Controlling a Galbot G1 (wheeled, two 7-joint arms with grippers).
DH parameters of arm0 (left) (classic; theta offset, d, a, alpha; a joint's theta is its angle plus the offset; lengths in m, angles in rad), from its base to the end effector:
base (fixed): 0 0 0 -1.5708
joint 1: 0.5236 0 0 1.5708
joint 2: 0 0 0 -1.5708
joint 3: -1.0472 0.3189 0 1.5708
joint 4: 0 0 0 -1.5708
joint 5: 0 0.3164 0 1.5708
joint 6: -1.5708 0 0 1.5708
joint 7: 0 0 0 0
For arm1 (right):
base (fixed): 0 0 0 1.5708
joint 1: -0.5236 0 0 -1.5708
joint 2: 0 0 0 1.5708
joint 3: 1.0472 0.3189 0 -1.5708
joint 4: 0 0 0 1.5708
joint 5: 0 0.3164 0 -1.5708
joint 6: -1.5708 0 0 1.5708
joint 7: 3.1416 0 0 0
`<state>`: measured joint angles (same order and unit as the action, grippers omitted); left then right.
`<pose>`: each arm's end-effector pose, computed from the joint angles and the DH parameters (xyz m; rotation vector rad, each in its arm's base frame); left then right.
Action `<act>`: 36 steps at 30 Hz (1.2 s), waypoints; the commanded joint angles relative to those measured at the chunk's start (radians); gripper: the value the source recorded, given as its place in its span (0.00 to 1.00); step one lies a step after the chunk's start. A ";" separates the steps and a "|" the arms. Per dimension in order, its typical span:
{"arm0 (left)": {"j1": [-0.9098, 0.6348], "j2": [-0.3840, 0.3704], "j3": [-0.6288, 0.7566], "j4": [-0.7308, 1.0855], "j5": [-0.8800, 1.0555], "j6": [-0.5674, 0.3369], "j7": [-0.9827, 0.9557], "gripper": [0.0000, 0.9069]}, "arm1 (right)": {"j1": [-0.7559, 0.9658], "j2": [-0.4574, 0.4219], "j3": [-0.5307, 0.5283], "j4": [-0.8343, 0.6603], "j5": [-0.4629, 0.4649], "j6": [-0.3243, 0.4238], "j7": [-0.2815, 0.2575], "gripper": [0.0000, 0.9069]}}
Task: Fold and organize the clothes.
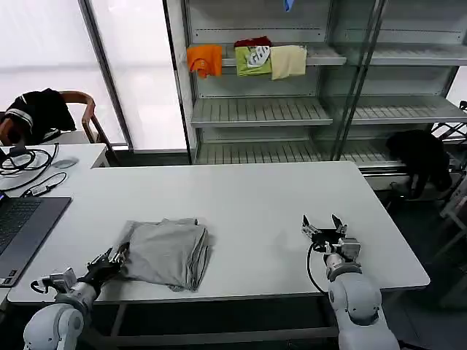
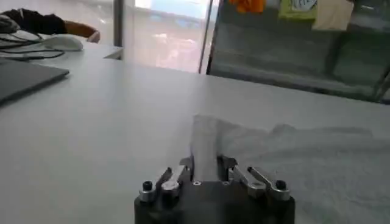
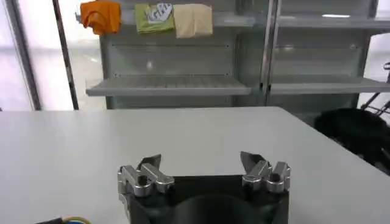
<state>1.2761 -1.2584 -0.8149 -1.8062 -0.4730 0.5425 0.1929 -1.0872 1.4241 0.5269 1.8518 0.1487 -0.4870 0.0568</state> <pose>0.2403 0.1594 -0.2676 -0.0439 -2.7047 0.2658 0.2946 -0.0348 -0.2405 -0.0277 -2.8932 0.0204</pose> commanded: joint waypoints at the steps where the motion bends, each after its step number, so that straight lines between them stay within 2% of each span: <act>1: 0.002 -0.003 -0.005 0.005 -0.075 -0.009 0.010 0.01 | 0.003 0.000 -0.003 0.000 0.000 0.000 0.000 1.00; 4: 0.003 -0.001 -0.026 -0.018 -0.052 -0.034 0.017 0.01 | 0.002 -0.001 -0.004 0.002 0.000 0.000 0.000 1.00; 7: -0.007 0.024 -0.079 -0.057 0.120 -0.093 0.036 0.01 | 0.001 -0.005 -0.004 0.001 0.000 0.001 0.000 1.00; 11: -0.048 0.106 -0.189 -0.106 0.304 -0.083 0.065 0.00 | -0.001 -0.005 -0.005 -0.003 0.001 0.005 -0.001 1.00; 16: -0.081 0.251 -0.275 -0.142 0.395 -0.056 0.109 0.01 | -0.006 0.004 -0.012 -0.009 0.001 0.015 -0.004 1.00; 21: -0.120 0.346 -0.274 -0.158 0.398 -0.005 0.098 0.02 | -0.013 0.004 -0.012 -0.013 0.003 0.023 -0.004 1.00; 25: -0.150 0.376 -0.249 -0.213 0.413 0.033 0.076 0.02 | -0.025 0.000 -0.005 -0.015 0.007 0.032 -0.003 1.00; 28: -0.142 0.360 -0.227 -0.276 0.487 0.034 0.082 0.02 | -0.037 -0.002 0.000 -0.018 0.010 0.042 -0.004 1.00; 31: -0.085 0.312 -0.177 -0.349 0.569 0.021 0.085 0.02 | -0.048 -0.008 0.009 -0.019 0.015 0.049 -0.003 1.00; 34: 0.038 0.163 -0.035 -0.396 0.747 -0.039 0.083 0.02 | -0.062 -0.014 0.024 -0.019 0.025 0.059 -0.001 1.00; 36: 0.118 0.003 0.121 -0.376 0.869 -0.116 0.062 0.03 | -0.077 -0.024 0.037 -0.018 0.033 0.065 0.000 1.00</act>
<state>1.1907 -0.9891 -0.9962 -2.0553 -0.0197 0.5412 0.2742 -1.1356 1.4104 0.5406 1.8332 0.1718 -0.4356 0.0552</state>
